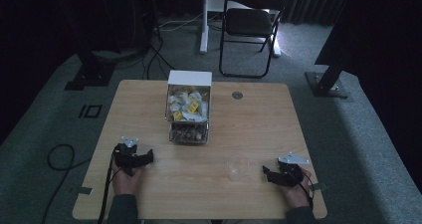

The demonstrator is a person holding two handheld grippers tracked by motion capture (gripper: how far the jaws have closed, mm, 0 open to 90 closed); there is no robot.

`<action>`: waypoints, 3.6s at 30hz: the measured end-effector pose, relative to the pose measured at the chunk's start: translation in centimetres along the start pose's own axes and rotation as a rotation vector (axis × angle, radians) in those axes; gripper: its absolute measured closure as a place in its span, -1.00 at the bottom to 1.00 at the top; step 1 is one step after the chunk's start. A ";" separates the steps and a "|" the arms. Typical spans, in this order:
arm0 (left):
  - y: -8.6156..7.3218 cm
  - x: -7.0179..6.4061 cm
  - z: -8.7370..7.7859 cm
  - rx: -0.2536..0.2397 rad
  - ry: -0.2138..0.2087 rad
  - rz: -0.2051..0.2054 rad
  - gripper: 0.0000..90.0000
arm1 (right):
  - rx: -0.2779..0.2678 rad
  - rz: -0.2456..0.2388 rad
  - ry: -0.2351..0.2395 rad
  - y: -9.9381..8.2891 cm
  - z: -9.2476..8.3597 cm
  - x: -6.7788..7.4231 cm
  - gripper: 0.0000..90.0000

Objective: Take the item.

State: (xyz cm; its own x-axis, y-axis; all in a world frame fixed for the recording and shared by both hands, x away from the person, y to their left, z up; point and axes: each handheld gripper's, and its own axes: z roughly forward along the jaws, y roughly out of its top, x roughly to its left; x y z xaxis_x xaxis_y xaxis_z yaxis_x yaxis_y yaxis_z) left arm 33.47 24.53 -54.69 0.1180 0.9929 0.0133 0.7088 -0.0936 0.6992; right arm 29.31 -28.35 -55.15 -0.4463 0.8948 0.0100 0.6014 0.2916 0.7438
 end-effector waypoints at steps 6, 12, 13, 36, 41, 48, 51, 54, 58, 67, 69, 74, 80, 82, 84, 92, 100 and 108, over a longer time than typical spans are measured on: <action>-0.2 0.0 -0.3 -0.014 0.006 -0.003 -0.67 | 0.000 0.000 0.000 0.0 0.0 0.0 -0.40; -0.3 0.0 -0.3 -0.015 0.000 0.003 -0.67 | 0.000 0.000 0.000 0.0 0.0 0.0 -0.40; -0.2 0.0 -0.3 -0.013 -0.003 0.006 -0.67 | 0.000 0.000 0.000 0.0 0.0 0.0 -0.40; 0.6 -0.9 -1.9 -0.016 -0.182 0.104 -0.30 | 0.001 -0.002 -0.002 0.0 0.0 0.0 -0.40; 1.0 -1.1 -2.7 -0.037 -0.187 0.109 -0.30 | 0.000 -0.002 -0.001 0.0 0.0 0.0 -0.40; 1.5 -1.8 -3.6 -0.063 -0.204 0.127 -0.28 | 0.001 -0.001 -0.002 0.0 0.0 0.0 -0.40; 1.7 -2.0 -3.9 -0.070 -0.204 0.135 -0.26 | 0.001 -0.001 -0.002 0.0 0.0 0.0 -0.40; 2.0 -2.2 -4.1 -0.079 -0.216 0.140 -0.26 | 0.001 -0.001 -0.002 0.0 0.0 0.0 -0.40; 2.2 -2.7 -4.4 -0.092 -0.227 0.141 -0.26 | 0.000 -0.001 -0.001 0.0 0.0 0.0 -0.40; 2.8 -3.9 -4.8 -0.110 -0.253 0.168 -0.25 | 0.001 -0.001 -0.002 0.0 0.0 0.0 -0.40; 2.9 -4.1 -4.9 -0.115 -0.260 0.169 -0.23 | 0.001 -0.001 -0.002 0.0 0.0 0.0 -0.40; 3.3 -4.9 -5.2 -0.121 -0.273 0.188 -0.20 | 0.001 -0.002 -0.002 0.0 0.0 0.0 -0.40; 3.7 -5.6 -5.3 -0.119 -0.296 0.203 -0.10 | 0.002 -0.002 0.000 0.0 0.0 0.0 -0.42; 3.8 -5.8 -5.3 -0.123 -0.308 0.198 -0.09 | 0.002 -0.003 0.001 0.0 0.0 0.0 -0.42; 3.9 -5.9 -5.4 -0.129 -0.321 0.198 -0.09 | 0.002 -0.003 0.001 0.0 0.0 0.0 -0.42; 4.3 -6.6 -5.7 -0.144 -0.347 0.208 -0.09 | 0.002 -0.004 0.001 0.0 0.0 0.0 -0.42; 4.8 -7.6 -5.8 -0.161 -0.364 0.231 -0.09 | 0.002 -0.010 0.003 0.0 0.0 0.0 -0.43; 5.3 -8.8 -5.9 -0.171 -0.384 0.264 -0.09 | 0.002 -0.010 0.003 0.0 0.0 0.0 -0.43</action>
State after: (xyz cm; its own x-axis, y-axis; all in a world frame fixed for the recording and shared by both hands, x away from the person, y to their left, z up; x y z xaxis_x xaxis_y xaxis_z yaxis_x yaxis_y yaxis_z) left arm 32.05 15.74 -46.88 0.5488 0.8352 -0.0357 0.4995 -0.2934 0.8151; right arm 29.32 -28.33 -55.16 -0.4546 0.8907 0.0047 0.5979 0.3012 0.7429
